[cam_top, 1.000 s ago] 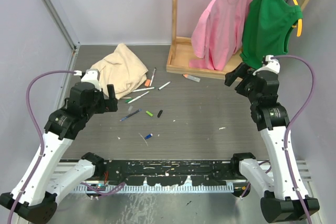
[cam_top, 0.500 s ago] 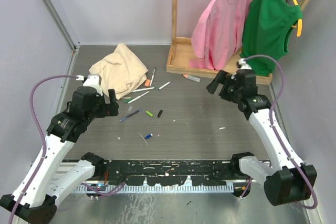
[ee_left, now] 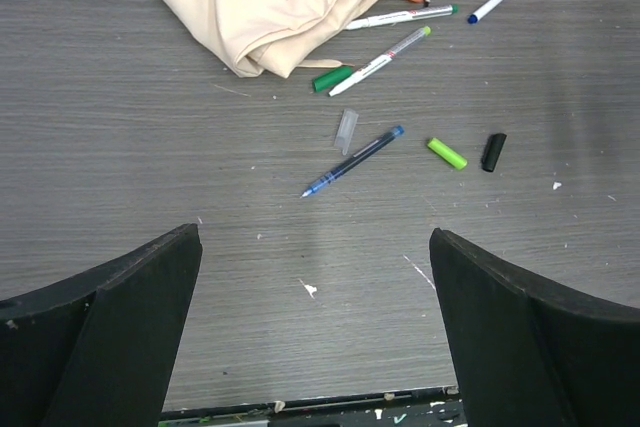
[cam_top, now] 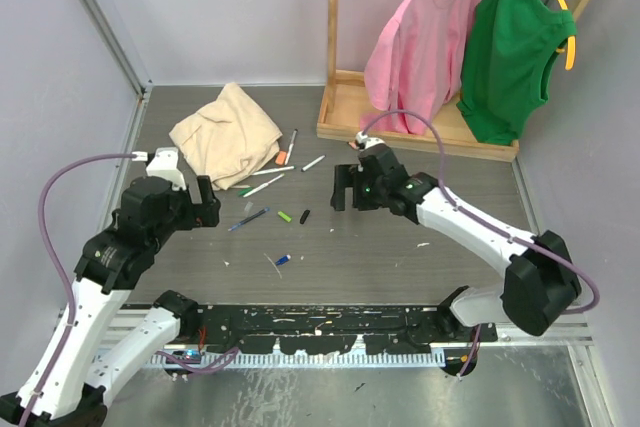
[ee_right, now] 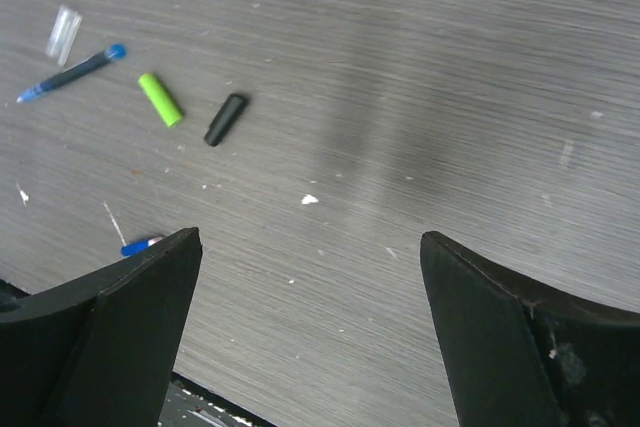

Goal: Insert the pens into the pen caps
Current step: Pick up the pen from the center of the board.

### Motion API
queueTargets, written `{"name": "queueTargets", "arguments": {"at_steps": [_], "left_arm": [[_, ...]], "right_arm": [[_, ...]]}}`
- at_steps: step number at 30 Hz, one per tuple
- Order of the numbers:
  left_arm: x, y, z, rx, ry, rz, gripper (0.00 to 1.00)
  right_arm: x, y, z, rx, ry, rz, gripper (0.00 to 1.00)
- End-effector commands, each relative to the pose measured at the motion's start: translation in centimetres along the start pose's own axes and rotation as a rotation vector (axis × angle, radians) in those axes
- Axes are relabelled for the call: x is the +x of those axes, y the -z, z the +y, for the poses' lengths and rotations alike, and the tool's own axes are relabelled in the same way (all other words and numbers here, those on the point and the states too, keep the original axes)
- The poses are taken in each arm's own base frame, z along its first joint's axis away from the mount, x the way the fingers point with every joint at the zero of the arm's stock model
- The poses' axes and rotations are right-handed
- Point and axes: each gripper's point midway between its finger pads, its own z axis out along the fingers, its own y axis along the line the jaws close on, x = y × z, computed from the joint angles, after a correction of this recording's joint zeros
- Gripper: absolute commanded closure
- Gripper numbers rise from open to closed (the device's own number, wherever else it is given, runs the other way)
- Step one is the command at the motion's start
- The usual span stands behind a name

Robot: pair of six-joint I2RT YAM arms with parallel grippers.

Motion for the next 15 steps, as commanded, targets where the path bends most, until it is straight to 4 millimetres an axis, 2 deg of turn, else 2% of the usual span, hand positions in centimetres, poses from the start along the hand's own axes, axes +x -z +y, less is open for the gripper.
{"name": "queueTargets", "arguments": {"at_steps": [1, 4, 10, 12, 15], "left_arm": [[-0.4, -0.1, -0.7, 0.044, -0.015, -0.029, 0.02], [-0.2, -0.8, -0.3, 0.011, -0.028, -0.007, 0.02], [-0.9, -2.0, -0.4, -0.021, -0.058, 0.039, 0.02], [-1.0, -1.9, -0.4, -0.016, -0.051, 0.039, 0.02], [-0.9, -1.2, -0.3, -0.013, -0.019, 0.012, 0.02]], "right_arm": [[-2.2, -0.2, 4.2, -0.088, 0.055, -0.074, 0.05], [-0.6, -0.6, 5.2, -0.13, 0.061, -0.04, 0.06], [2.3, -0.8, 5.7, -0.186, 0.123, 0.017, 0.07], [2.8, -0.7, 5.9, -0.201, 0.175, 0.028, 0.07], [2.5, -1.3, 6.0, -0.177, 0.225, 0.036, 0.08]]}}
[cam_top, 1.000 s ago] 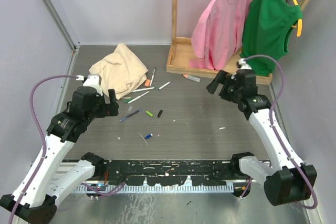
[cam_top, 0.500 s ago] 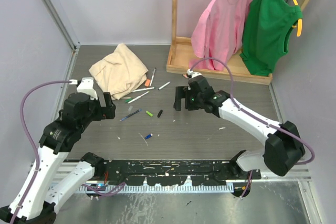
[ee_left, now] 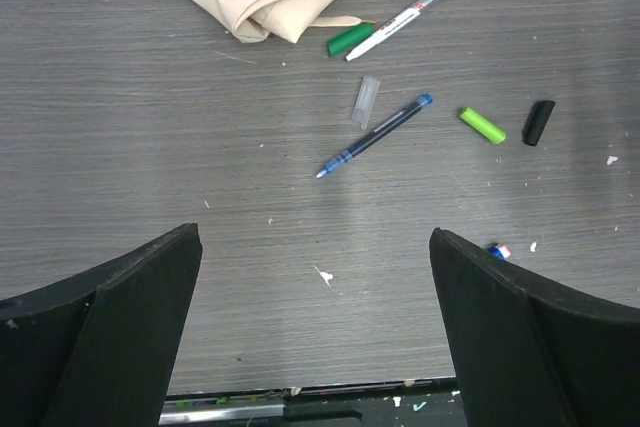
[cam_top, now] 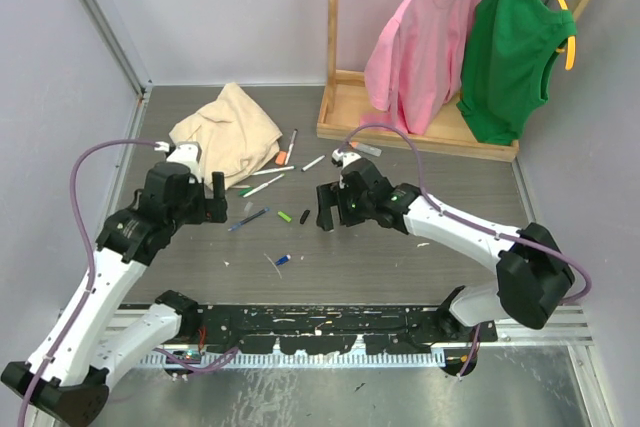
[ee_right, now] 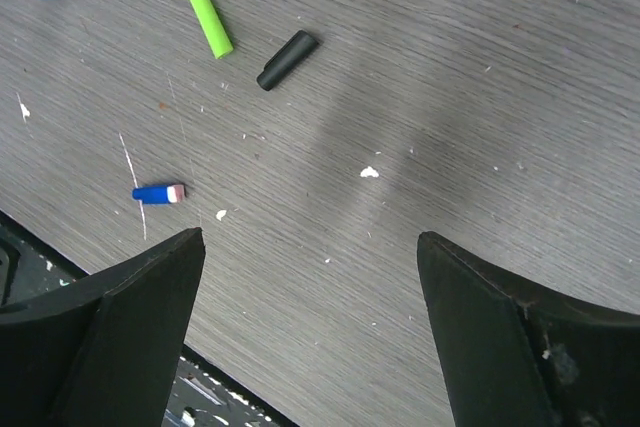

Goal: Insert the pens into the pen caps
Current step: Pick up the pen from the center of the board.

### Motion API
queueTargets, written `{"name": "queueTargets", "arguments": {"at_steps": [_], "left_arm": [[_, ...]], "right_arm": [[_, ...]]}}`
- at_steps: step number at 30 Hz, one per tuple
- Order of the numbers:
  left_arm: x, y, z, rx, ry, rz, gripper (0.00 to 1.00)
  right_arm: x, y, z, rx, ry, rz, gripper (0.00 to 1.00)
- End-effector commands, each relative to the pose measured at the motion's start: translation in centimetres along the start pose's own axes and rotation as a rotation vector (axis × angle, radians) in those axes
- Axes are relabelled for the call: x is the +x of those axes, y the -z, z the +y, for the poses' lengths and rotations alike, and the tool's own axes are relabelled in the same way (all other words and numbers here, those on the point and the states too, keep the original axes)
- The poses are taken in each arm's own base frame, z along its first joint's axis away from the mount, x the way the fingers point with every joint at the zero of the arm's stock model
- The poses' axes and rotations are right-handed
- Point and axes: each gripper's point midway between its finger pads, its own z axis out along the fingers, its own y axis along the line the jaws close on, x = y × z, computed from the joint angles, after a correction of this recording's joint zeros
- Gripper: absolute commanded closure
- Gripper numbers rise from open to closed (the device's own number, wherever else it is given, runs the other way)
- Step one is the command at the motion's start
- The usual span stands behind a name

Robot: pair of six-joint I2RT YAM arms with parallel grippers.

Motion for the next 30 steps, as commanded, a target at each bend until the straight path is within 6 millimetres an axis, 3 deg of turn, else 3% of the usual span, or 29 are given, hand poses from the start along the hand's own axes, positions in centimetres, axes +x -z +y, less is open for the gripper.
{"name": "queueTargets", "arguments": {"at_steps": [1, 7, 16, 23, 30], "left_arm": [[-2.5, 2.4, 0.1, 0.023, 0.061, -0.132, 0.02], [-1.9, 5.0, 1.0, 0.021, 0.133, -0.181, 0.02], [-1.1, 6.9, 2.2, 0.003, 0.167, -0.211, 0.02], [-0.5, 6.8, 2.8, -0.022, 0.189, -0.229, 0.02], [-0.6, 7.1, 3.3, -0.036, 0.203, -0.264, 0.02]], "right_arm": [[-2.4, 0.0, 1.6, -0.034, 0.109, -0.043, 0.09], [-5.5, -2.7, 3.1, -0.006, 0.203, -0.076, 0.11], [-8.6, -7.3, 9.0, -0.203, 0.519, -0.141, 0.12], [-7.9, -10.9, 13.0, -0.4, 0.801, -0.097, 0.13], [-7.0, -12.0, 15.1, -0.56, 1.068, -0.148, 0.21]]}}
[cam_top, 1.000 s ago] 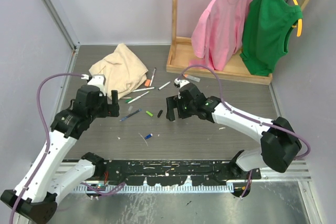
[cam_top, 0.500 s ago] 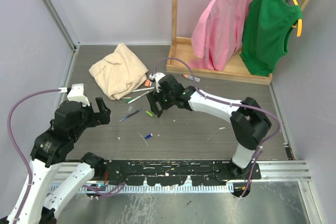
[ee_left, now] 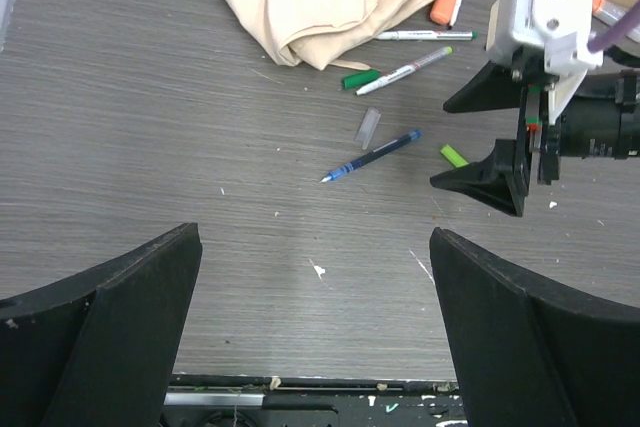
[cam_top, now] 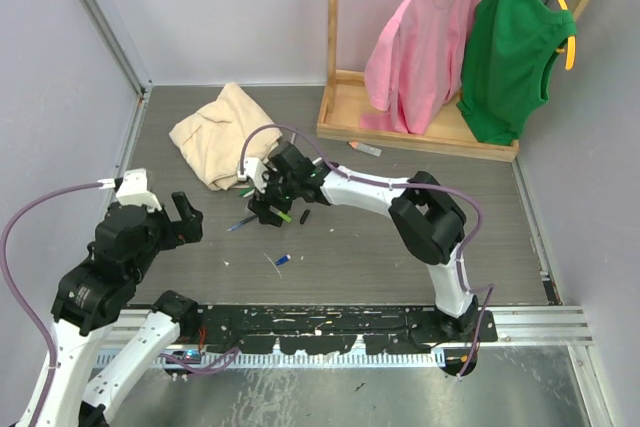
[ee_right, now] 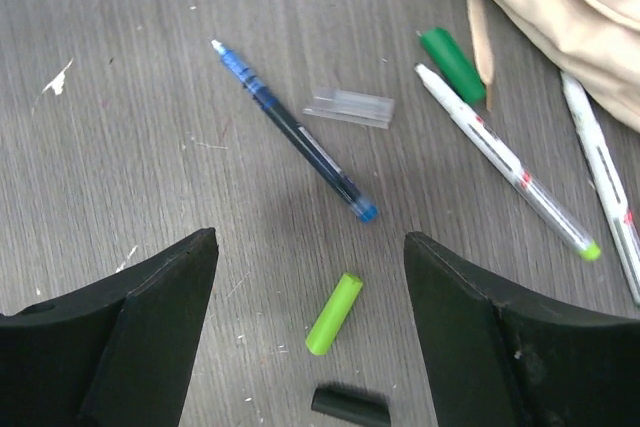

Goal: Insert the pens into the pen caps
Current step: Pick up the pen from the center of the board.

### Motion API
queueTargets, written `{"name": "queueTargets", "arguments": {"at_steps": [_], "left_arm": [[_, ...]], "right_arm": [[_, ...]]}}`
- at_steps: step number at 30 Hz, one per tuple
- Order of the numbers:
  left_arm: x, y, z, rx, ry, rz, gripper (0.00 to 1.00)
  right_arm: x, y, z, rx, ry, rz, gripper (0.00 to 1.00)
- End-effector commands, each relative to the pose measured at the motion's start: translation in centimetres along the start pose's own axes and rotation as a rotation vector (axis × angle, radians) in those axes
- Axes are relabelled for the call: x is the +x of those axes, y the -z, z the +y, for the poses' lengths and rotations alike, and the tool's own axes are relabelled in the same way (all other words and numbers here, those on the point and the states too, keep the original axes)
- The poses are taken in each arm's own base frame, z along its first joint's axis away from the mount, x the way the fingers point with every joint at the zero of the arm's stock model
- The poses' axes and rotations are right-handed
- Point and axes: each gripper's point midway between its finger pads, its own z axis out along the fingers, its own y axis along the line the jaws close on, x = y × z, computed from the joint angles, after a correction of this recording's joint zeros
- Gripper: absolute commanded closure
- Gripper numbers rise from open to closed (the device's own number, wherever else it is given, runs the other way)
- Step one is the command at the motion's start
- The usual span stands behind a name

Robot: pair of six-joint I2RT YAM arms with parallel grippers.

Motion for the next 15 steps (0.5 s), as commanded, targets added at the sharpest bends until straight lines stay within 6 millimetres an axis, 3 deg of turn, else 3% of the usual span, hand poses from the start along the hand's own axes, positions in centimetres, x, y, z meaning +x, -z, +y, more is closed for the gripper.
{"name": "queueTargets", "arguments": {"at_steps": [1, 8, 15], "left_arm": [[-1.0, 0.0, 0.3, -0.022, 0.025, -0.048, 0.02], [-0.9, -0.3, 0.4, -0.036, 0.014, -0.036, 0.02], [-0.9, -0.5, 0.4, -0.038, 0.012, -0.034, 0.02]], "right_arm": [[-4.2, -0.4, 0.7, -0.101, 0.266, -0.135, 0.23], [-2.7, -2.7, 1.2, -0.207, 0.35, -0.062, 0.34], [-1.8, -4.2, 1.7, -0.268, 0.388, -0.037, 0.37]]}}
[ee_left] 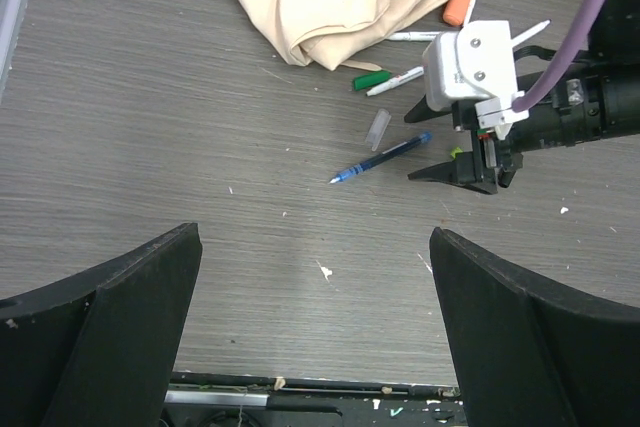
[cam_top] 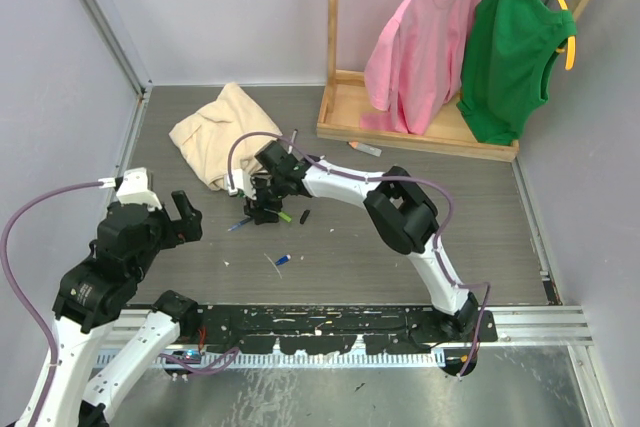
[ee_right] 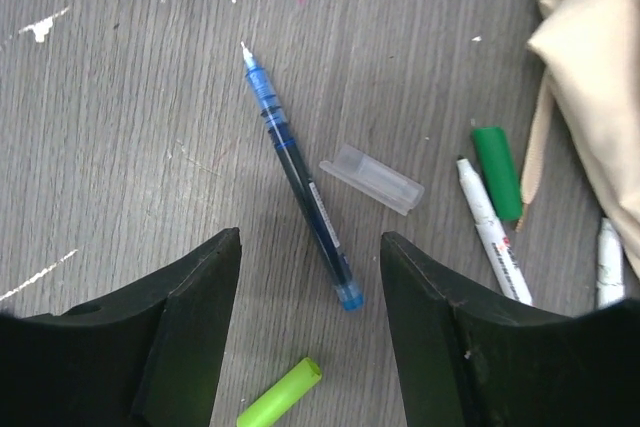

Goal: Insert the pens into the pen caps
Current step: Pick up the pen from the center of the board.

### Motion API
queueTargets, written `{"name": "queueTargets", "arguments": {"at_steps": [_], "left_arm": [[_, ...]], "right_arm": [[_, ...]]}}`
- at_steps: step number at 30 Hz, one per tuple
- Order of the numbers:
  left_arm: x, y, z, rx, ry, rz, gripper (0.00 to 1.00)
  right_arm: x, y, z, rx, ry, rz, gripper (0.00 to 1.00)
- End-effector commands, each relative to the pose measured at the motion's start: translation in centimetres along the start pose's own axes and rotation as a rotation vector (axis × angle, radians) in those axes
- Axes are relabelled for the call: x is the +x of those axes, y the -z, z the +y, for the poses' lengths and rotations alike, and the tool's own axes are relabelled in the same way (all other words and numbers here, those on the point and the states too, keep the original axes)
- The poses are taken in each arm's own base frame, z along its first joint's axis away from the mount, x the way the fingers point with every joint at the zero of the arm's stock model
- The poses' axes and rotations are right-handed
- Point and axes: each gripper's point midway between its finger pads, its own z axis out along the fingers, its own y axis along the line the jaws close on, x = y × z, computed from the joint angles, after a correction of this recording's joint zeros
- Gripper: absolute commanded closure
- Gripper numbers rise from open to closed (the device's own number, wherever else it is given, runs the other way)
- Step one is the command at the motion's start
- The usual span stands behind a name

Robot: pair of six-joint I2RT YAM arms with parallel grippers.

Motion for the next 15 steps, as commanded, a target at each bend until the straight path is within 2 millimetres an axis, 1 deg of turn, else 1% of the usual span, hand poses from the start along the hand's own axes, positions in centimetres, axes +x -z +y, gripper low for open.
{"name": "queueTargets", "arguments": {"at_steps": [1, 7, 15], "left_arm": [[-0.8, -0.3, -0.1, -0.01, 0.008, -0.028, 0.02], [-0.8, -0.4, -0.2, -0.007, 0.004, -0.024, 0.02], [-0.7, -0.6, -0.3, -0.005, 0.0, -0.019, 0.02]], "right_arm": [[-1.9, -0.2, 0.4, -0.059, 0.076, -0.041, 0.38], [-1.1, -1.2, 0.9, -0.096, 0.058, -0.018, 0.42], [0.8, -2.3, 0.8, -0.115, 0.021, 0.052, 0.51]]}}
